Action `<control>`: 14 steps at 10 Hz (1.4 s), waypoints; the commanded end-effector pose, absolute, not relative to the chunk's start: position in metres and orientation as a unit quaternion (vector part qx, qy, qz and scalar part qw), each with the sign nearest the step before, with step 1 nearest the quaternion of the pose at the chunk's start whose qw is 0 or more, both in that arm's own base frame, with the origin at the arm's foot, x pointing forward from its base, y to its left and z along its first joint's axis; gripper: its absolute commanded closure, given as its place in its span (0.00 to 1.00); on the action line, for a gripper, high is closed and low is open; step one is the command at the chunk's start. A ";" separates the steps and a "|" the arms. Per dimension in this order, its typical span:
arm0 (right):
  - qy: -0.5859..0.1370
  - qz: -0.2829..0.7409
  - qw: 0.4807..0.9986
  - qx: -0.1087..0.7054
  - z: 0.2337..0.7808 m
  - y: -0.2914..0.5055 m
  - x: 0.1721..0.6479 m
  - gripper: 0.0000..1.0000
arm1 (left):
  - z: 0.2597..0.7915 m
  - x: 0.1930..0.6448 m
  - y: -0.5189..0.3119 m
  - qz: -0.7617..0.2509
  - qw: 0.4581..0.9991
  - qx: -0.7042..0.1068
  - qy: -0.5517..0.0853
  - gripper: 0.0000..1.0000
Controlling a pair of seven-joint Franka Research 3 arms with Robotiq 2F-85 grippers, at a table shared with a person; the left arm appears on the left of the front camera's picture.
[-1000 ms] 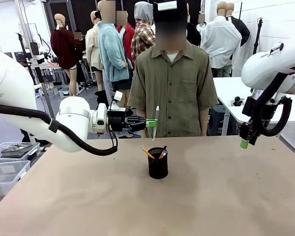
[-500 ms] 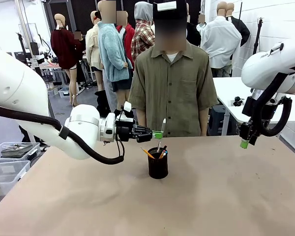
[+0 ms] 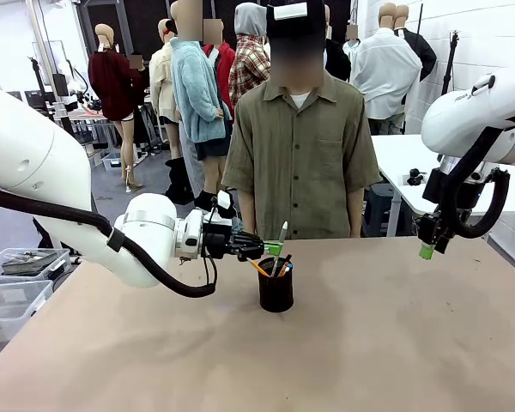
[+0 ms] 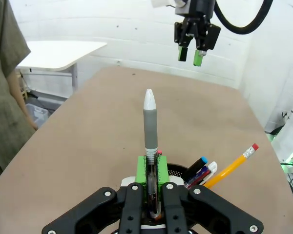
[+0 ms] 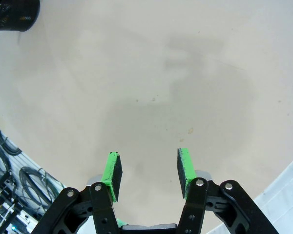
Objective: Place the pens into the pen holder.
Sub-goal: Pick up a writing instrument from the table and place it into the Pen holder.
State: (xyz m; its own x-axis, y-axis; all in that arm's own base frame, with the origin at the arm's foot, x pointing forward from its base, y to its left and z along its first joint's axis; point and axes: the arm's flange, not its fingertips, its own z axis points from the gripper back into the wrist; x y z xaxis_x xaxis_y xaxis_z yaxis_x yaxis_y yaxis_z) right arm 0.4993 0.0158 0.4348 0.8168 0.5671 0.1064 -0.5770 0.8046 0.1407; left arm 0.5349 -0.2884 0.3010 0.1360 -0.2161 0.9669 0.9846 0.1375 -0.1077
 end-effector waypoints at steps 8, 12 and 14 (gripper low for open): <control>-0.031 0.305 0.949 0.081 0.433 0.015 0.497 0.41 | 0.307 0.514 -0.268 -0.490 0.602 -0.397 -0.490 0.22; -0.031 0.305 0.949 0.081 0.433 0.015 0.497 0.41 | 0.369 0.502 -0.213 -0.487 0.638 -0.334 -0.494 0.22; -0.031 0.305 0.949 0.081 0.433 0.015 0.497 0.41 | 0.405 0.492 -0.173 -0.487 0.690 -0.279 -0.457 0.22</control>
State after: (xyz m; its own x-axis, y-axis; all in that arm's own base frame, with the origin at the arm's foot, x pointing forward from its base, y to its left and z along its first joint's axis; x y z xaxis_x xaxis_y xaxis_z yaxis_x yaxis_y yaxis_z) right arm 0.4993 0.0153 0.4348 0.8174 0.5662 0.1064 -0.5761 0.8052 0.1409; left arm 0.5045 -0.1863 0.3889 0.0442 -0.3467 0.9369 0.9349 0.3449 0.0835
